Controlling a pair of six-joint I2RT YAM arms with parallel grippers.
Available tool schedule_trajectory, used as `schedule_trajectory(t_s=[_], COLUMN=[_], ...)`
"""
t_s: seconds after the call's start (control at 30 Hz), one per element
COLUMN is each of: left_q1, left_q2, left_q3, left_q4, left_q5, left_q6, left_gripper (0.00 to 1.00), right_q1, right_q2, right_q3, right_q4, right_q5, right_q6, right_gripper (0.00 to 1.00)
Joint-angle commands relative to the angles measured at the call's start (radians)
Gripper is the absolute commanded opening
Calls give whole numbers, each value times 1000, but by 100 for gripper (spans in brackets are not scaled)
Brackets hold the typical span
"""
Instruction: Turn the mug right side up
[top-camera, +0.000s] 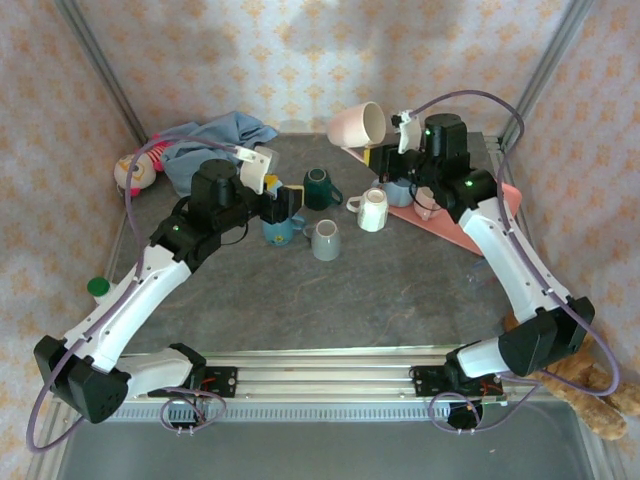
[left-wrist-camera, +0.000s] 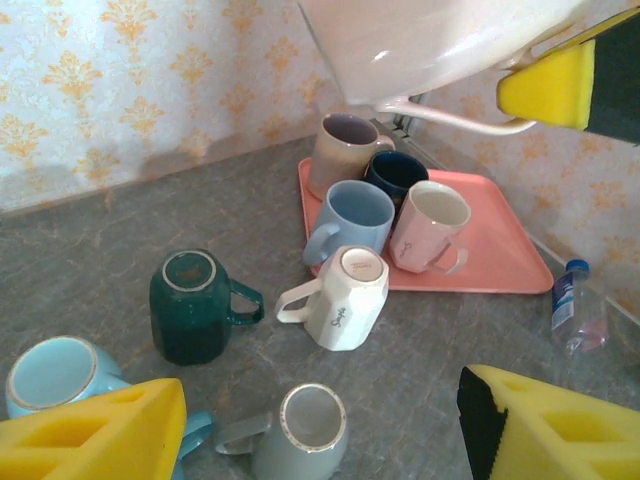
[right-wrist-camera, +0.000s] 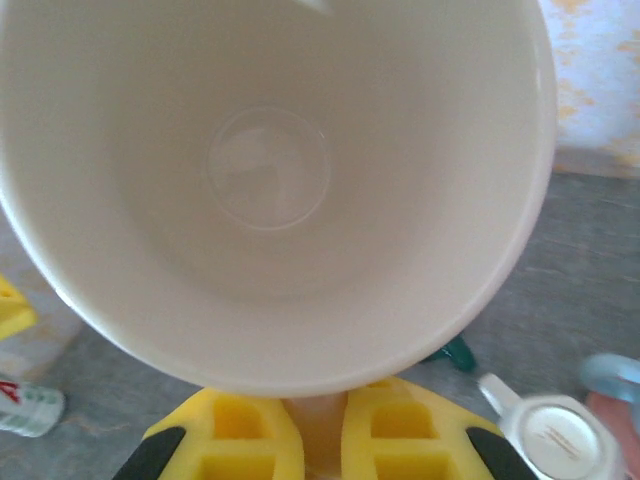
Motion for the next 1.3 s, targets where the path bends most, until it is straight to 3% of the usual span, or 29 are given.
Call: schedule_trajectory(t_s=[0.0,0.67,1.27], left_q1=[4,-4,-79], left_q2=[1,32,61], left_q3=[24,9,-18], left_q4=[-23,-30,94], left_q5=[-10,25,19], left_q6=[46,68,180], left_gripper=[73,71,69], right_q1=[-6,-76,-415], right_q2=[-58,-13,144], right_q3=[71,128,187], right_q4=[-42,-309,-456], right_q5=[151,619,572], right_q6=[-79,-89,7], right_gripper=[0,0,0])
